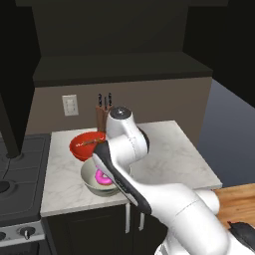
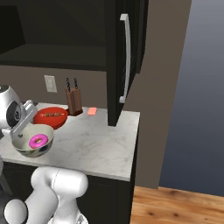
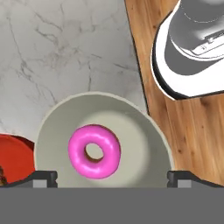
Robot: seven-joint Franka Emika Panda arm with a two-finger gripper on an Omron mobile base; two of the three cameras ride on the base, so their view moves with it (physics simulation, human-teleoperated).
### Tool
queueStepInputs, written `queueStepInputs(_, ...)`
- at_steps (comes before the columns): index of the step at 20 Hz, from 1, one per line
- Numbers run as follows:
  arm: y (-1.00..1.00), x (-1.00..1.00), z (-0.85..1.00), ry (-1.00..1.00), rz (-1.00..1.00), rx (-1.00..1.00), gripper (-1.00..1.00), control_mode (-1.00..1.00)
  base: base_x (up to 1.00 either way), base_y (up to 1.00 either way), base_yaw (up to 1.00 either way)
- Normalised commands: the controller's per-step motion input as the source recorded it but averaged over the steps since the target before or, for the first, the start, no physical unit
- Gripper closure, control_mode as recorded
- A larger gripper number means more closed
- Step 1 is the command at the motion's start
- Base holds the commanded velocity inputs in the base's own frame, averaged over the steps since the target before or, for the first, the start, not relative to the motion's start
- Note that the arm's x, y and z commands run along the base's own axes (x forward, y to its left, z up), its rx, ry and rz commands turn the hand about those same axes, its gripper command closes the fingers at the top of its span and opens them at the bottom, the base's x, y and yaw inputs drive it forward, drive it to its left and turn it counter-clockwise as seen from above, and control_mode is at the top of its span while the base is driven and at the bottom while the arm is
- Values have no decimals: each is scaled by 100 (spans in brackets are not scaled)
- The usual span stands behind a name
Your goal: Pick both bowls and place them on the counter. Then place the donut in one bowl and place the kebab skewer in the other bowl.
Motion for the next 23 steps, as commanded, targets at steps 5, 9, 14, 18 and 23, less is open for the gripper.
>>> queueStepInputs(5,-12,-46,38,-6,-16,0,-100,-100,0,0,0)
queueStepInputs(9,-15,-49,35,-7,-16,0,-100,-100,0,0,0)
queueStepInputs(14,-21,-47,35,-4,-28,0,-100,-100,0,0,0)
queueStepInputs(18,-20,-46,34,-8,-36,1,-100,-100,0,0,0)
queueStepInputs(23,-16,-44,35,-9,-38,3,-100,-100,0,0,0)
